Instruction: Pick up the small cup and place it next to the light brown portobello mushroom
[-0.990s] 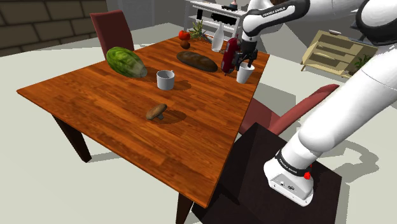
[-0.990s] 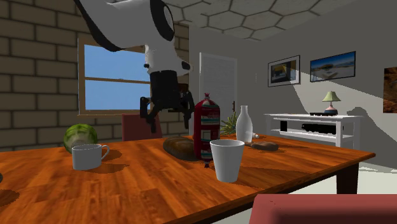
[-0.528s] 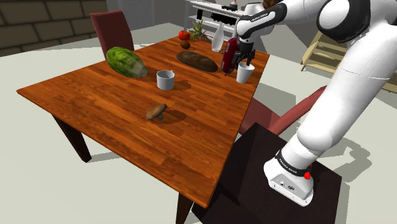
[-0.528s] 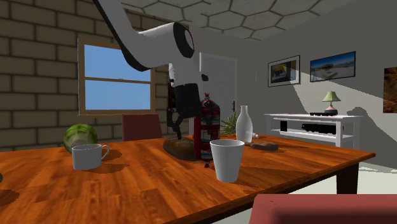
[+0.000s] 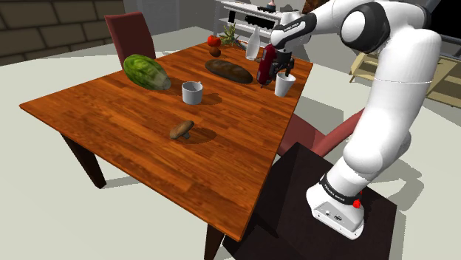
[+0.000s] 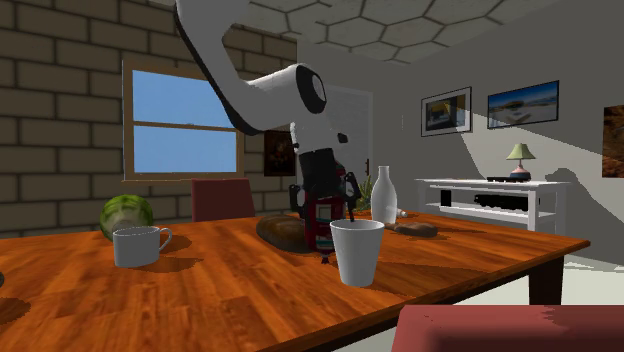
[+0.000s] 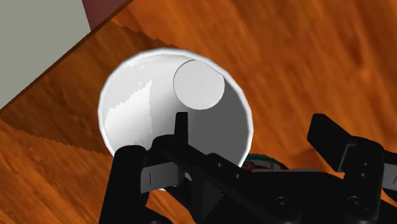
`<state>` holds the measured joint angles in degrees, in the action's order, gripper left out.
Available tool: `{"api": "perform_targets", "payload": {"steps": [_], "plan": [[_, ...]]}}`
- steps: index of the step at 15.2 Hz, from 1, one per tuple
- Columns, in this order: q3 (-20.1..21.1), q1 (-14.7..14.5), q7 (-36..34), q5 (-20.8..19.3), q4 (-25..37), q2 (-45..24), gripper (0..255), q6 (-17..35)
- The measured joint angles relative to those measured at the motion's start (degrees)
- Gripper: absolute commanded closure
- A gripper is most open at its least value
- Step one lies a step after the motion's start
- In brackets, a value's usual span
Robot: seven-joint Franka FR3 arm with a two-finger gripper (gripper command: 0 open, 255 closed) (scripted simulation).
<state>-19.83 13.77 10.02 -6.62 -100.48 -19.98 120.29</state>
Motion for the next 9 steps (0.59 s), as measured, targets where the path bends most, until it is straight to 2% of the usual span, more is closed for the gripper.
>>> {"api": "perform_targets", "payload": {"steps": [5,9], "plan": [[0.0,0.7,0.3,0.5,-0.7,-1.9,0,3.2],[0.0,0.7,0.3,0.6,-0.7,-2.1,0,3.6]]}}
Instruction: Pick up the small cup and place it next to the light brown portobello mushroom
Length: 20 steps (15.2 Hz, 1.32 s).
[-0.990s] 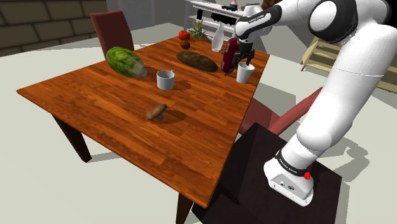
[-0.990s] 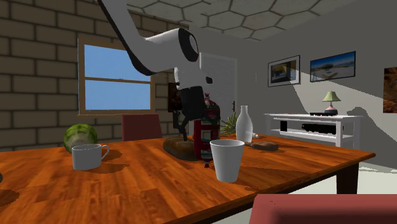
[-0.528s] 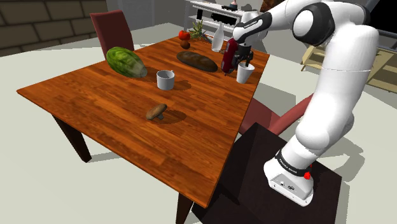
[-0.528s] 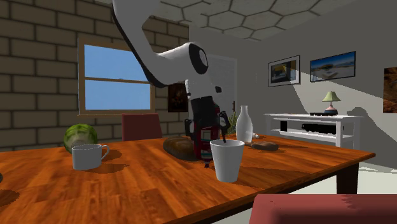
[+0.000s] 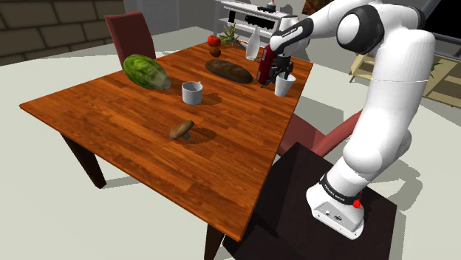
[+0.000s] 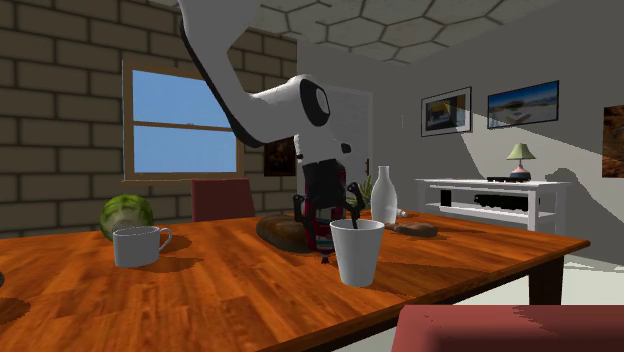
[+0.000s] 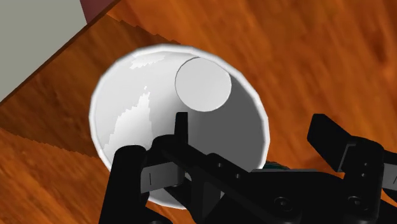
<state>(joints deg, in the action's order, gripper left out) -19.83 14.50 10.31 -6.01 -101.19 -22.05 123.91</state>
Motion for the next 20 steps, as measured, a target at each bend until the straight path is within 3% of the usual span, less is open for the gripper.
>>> {"api": "perform_targets", "payload": {"steps": [2,3,13,20], "plan": [[0.0,0.1,0.1,0.0,0.1,-0.1,0,0.0],[0.0,0.0,0.0,0.0,0.1,0.0,255,-0.1],[-0.1,0.1,0.3,0.0,-0.2,-0.1,255,0.0],[-0.2,-0.3,0.4,-0.4,1.2,1.8,255,-3.7]]}}
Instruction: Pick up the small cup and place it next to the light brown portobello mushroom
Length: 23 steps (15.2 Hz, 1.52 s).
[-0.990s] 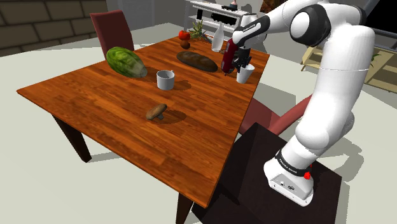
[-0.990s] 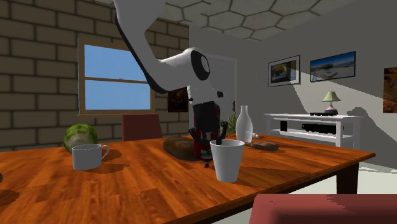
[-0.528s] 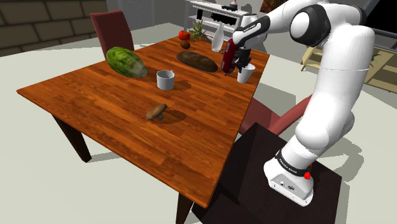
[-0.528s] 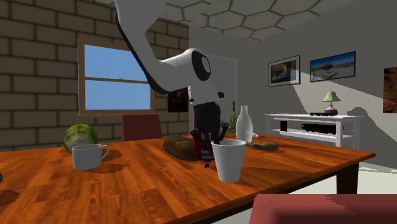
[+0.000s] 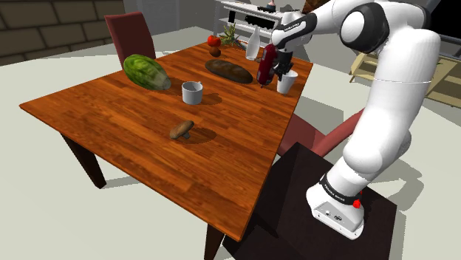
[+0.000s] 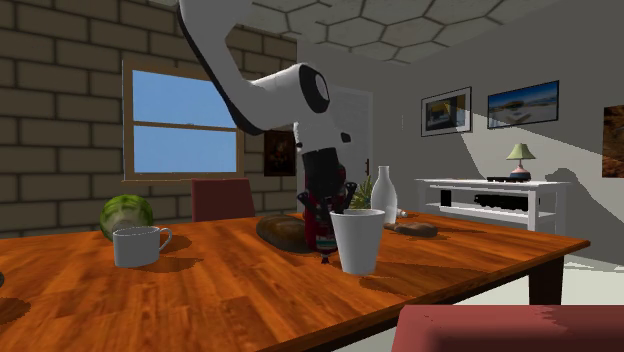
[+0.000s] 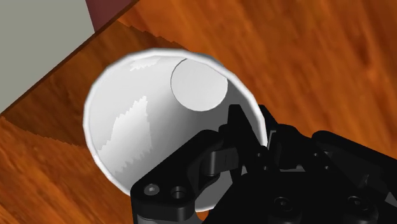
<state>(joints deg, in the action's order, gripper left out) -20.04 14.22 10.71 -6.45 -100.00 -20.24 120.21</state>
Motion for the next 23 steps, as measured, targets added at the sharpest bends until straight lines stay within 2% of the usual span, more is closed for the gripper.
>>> {"api": "perform_targets", "payload": {"steps": [23], "plan": [[-0.4,-0.2,2.3,-0.3,13.1,3.5,255,-16.3]]}}
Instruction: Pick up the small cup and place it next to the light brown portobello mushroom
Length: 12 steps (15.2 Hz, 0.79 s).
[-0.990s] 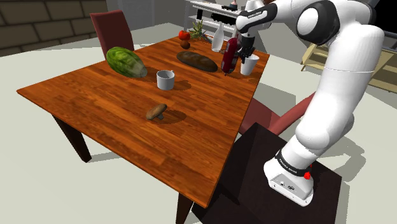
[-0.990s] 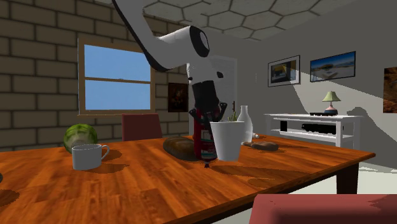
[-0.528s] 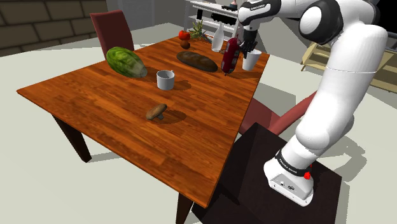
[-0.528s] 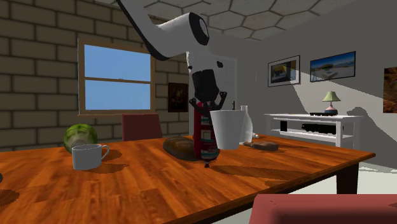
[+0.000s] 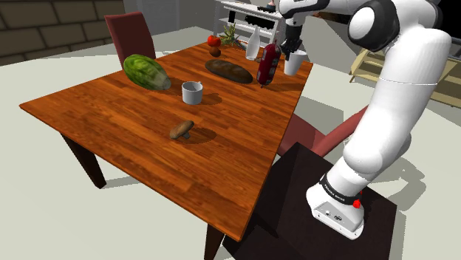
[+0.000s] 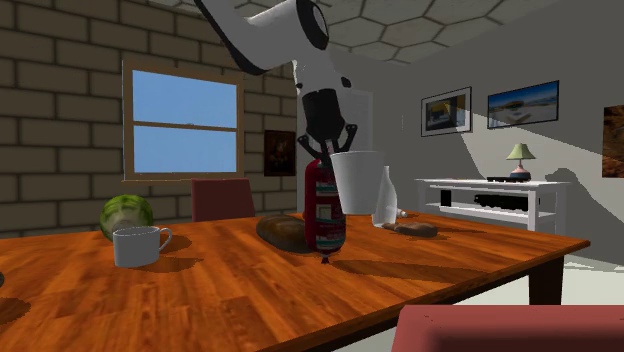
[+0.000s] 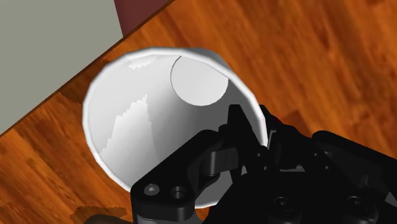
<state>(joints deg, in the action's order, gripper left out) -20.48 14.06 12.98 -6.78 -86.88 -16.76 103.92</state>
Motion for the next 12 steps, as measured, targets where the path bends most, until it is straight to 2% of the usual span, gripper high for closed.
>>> {"api": "perform_targets", "payload": {"steps": [7,8,12], "plan": [[-0.1,0.2,1.0,0.3,6.0,-0.3,255,-5.5],[0.0,-0.1,0.6,0.1,5.8,0.1,255,-5.8],[1.3,-3.9,-4.4,-2.3,-1.4,6.2,255,-5.4]]}}
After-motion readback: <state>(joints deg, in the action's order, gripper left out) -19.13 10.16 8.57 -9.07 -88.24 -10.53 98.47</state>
